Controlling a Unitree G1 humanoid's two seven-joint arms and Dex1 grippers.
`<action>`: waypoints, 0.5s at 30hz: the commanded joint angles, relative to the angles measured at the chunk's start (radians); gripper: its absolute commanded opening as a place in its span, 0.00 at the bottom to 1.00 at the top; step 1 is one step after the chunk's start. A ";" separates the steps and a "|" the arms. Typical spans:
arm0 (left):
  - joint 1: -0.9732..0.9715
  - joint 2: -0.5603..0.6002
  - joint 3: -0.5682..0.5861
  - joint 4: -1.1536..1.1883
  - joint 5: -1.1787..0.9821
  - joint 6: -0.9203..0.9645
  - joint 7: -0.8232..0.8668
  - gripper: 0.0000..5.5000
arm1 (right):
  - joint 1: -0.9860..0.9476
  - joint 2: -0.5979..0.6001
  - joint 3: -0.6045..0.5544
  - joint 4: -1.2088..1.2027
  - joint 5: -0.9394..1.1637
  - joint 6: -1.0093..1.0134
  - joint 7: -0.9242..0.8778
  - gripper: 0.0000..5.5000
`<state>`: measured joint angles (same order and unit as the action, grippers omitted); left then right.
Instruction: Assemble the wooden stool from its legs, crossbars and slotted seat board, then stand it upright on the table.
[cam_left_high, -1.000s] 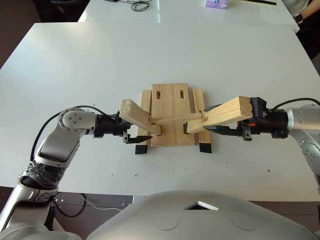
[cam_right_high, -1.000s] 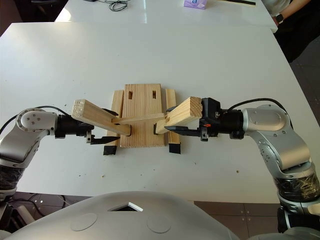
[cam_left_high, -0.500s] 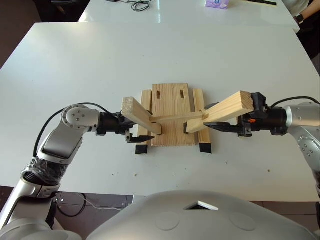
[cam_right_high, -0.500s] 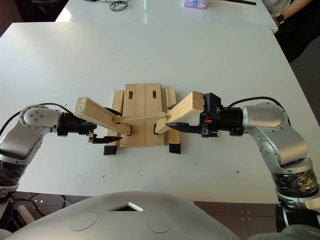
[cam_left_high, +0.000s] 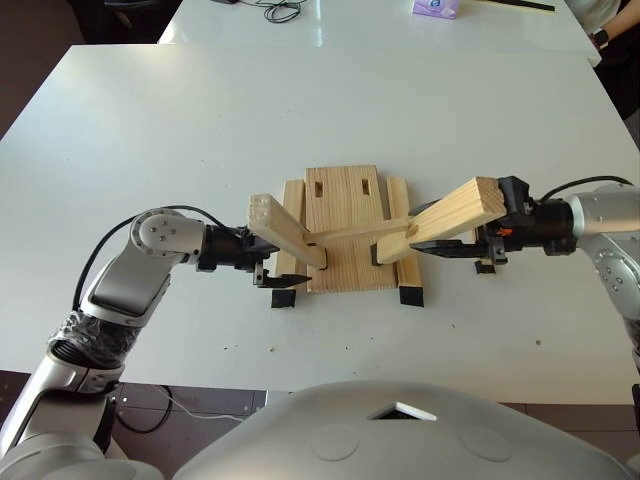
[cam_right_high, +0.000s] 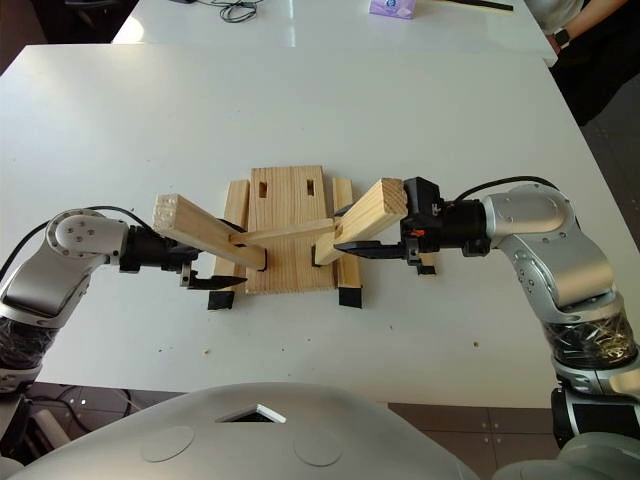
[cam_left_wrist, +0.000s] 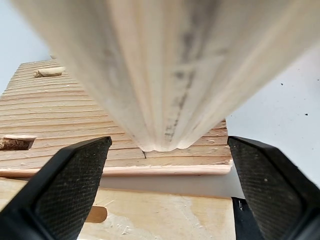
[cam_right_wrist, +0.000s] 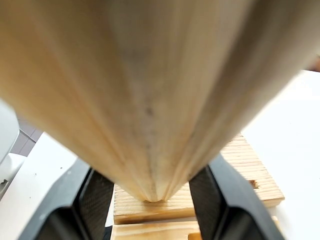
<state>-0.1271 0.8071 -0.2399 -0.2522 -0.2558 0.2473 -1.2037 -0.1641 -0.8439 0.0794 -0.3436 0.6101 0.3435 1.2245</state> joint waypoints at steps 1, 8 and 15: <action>-0.020 -0.015 -0.025 -0.029 0.002 -0.015 -0.016 0.78 | 0.003 0.004 0.038 0.029 -0.032 0.058 -0.010 0.37; -0.035 -0.032 -0.045 -0.024 0.011 -0.022 -0.022 0.78 | 0.012 0.000 0.042 0.000 -0.029 0.069 -0.011 0.37; -0.020 -0.036 -0.048 -0.034 0.025 -0.044 -0.014 0.78 | 0.027 -0.016 0.063 -0.057 -0.018 0.081 0.010 0.37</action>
<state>-0.1332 0.8017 -0.2573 -0.2496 -0.2316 0.2255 -1.2143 -0.1664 -0.8555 0.0770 -0.3666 0.6112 0.3746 1.2129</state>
